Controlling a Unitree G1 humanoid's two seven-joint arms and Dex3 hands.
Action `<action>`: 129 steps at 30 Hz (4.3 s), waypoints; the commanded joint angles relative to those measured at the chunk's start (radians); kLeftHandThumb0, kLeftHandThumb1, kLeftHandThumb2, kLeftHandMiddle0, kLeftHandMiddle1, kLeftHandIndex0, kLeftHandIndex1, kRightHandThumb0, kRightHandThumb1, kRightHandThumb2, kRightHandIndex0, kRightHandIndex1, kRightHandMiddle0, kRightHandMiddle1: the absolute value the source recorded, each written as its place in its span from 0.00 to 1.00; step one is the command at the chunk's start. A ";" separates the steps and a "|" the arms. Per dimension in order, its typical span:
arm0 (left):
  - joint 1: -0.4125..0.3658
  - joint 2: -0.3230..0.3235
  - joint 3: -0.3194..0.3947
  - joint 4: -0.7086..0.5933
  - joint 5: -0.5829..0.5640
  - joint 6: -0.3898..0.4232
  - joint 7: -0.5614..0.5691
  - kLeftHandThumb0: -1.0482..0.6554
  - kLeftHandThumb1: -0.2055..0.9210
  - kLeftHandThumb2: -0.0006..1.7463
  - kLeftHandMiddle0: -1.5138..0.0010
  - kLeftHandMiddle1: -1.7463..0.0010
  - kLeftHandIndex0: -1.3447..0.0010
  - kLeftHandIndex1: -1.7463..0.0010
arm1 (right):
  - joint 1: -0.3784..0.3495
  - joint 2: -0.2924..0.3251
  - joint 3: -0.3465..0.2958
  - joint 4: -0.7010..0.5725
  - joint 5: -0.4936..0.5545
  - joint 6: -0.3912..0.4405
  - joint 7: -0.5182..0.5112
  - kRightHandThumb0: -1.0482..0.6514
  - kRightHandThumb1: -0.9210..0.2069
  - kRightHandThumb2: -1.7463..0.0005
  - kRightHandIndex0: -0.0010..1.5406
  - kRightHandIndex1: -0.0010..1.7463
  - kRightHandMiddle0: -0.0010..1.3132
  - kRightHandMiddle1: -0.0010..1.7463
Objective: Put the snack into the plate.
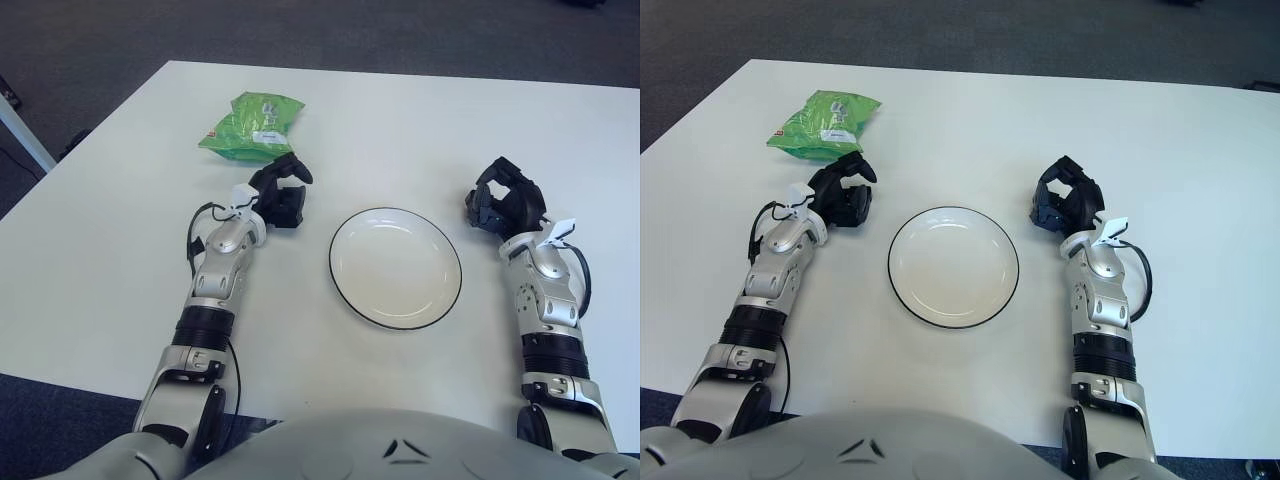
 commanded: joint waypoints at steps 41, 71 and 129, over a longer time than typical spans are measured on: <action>-0.004 -0.042 0.005 0.356 0.310 -0.630 0.426 0.36 0.57 0.67 0.21 0.00 0.61 0.00 | 0.041 0.028 0.005 0.114 -0.016 -0.019 0.007 0.35 0.45 0.31 0.86 1.00 0.41 1.00; -0.317 0.267 -0.021 0.451 0.668 -0.773 0.768 0.35 0.54 0.69 0.15 0.00 0.60 0.00 | 0.026 0.027 0.011 0.102 -0.040 0.029 -0.026 0.35 0.45 0.31 0.86 1.00 0.41 1.00; -0.866 0.279 -0.544 1.109 0.987 -0.247 0.669 0.08 1.00 0.68 1.00 0.81 1.00 0.64 | 0.071 0.038 0.040 -0.009 -0.055 0.109 -0.027 0.35 0.45 0.31 0.85 1.00 0.41 1.00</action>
